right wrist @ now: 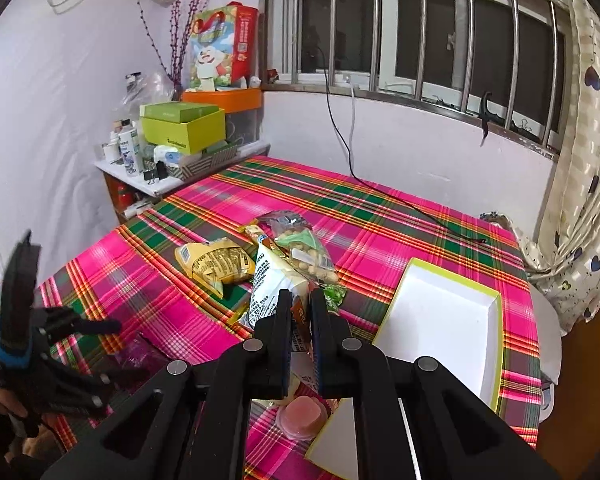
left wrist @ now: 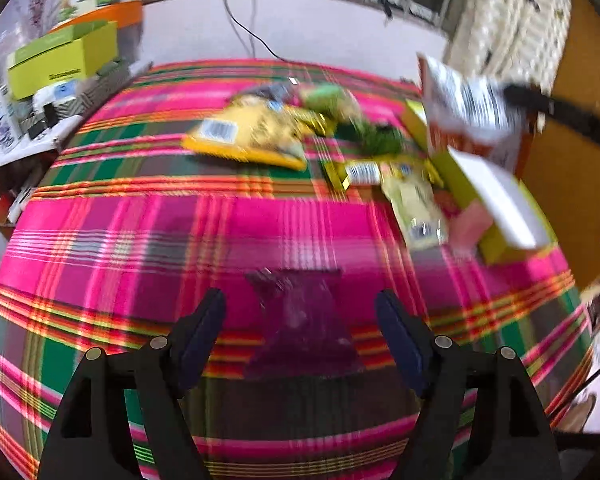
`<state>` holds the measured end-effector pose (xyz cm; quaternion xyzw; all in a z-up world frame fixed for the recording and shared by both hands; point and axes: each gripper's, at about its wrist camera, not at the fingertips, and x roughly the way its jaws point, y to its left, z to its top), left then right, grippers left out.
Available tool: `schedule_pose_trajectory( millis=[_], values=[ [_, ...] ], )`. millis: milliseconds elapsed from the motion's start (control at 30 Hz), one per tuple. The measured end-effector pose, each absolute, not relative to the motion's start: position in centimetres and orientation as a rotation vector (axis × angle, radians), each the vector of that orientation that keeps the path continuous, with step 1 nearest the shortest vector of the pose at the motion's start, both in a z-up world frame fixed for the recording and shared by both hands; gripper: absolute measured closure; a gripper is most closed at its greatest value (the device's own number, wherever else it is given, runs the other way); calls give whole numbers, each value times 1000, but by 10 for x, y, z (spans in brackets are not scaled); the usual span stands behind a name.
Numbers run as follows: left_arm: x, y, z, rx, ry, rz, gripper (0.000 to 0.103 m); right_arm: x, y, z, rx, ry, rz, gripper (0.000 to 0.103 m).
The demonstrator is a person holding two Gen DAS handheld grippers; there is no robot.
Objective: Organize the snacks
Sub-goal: 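Lift the purple bag with the left tool while the right tool holds the white-orange bag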
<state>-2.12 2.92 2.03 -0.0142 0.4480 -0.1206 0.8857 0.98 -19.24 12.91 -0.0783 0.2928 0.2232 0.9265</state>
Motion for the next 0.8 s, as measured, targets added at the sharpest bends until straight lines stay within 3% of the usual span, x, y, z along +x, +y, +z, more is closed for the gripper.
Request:
schedule_pose_trajectory(
  millis=[133,200,600,633,667,800],
  values=[
    [-19,21,5,35,988,-215,27,8,-193,129,-157,603,454,96],
    [-24,16,6,85,964,-189,45,8,-194,129,-156,604,452,96],
    [-30,2,41,69,861,-164,52,3,-198,136,-151,584,453,96],
    [-30,0,45,69,854,-167,56,2,-198,137,-151,581,452,96],
    [-29,-2,48,72,846,-159,88,1,-199,138,-150,579,450,96],
    [-26,-9,60,64,818,-158,90,-1,-204,139,-143,576,439,96]
  ],
)
